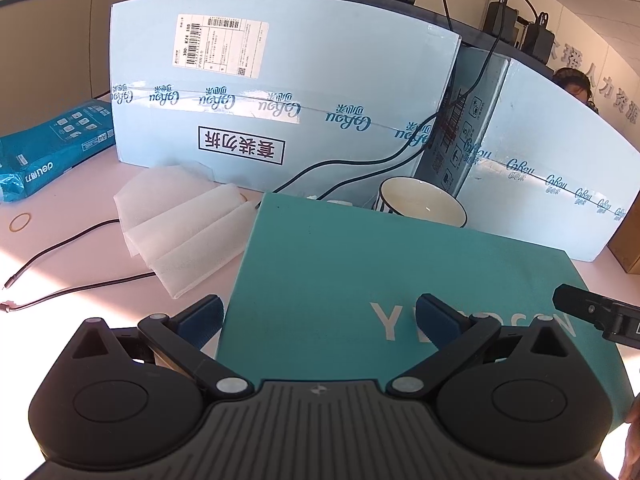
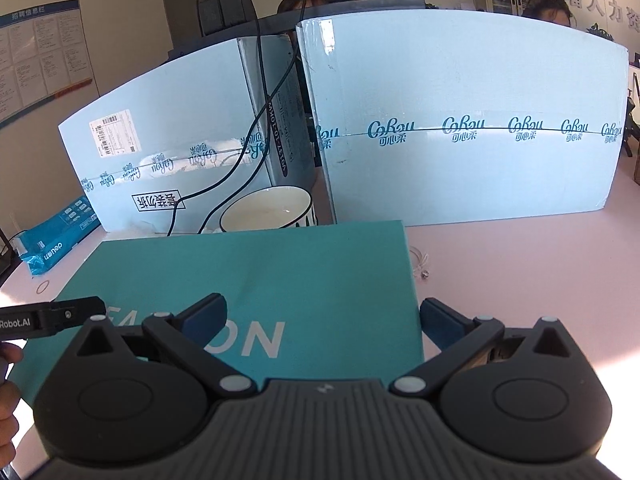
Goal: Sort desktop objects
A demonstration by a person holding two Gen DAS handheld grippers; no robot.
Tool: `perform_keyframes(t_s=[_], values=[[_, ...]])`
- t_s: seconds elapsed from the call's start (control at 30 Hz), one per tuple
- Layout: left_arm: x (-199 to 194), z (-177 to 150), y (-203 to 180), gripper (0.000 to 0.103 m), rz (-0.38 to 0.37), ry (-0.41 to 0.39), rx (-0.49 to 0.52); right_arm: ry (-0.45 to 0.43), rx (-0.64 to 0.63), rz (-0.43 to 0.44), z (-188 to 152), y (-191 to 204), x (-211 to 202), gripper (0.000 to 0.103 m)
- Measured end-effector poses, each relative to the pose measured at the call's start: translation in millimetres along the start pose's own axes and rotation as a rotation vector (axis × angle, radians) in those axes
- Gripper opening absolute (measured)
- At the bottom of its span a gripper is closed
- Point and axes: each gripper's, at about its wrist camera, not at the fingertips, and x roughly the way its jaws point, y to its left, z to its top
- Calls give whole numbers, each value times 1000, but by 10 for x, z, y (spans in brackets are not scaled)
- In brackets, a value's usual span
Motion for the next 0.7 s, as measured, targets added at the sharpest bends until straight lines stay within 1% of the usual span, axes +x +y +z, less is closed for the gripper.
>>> perform_keyframes(t_s=[0.2, 0.43, 0.6, 0.7], values=[[23, 47, 1, 103, 6, -1, -2, 14, -10, -12, 81, 5, 100, 103], [68, 40, -26, 103, 25, -5, 17, 58, -18, -21, 23, 0, 150, 103], [67, 34, -31, 103, 33, -19, 27, 91, 52, 8, 0, -86, 134, 103], [61, 34, -16, 103, 43, -30, 33, 107, 86, 10, -15, -95, 97, 103]])
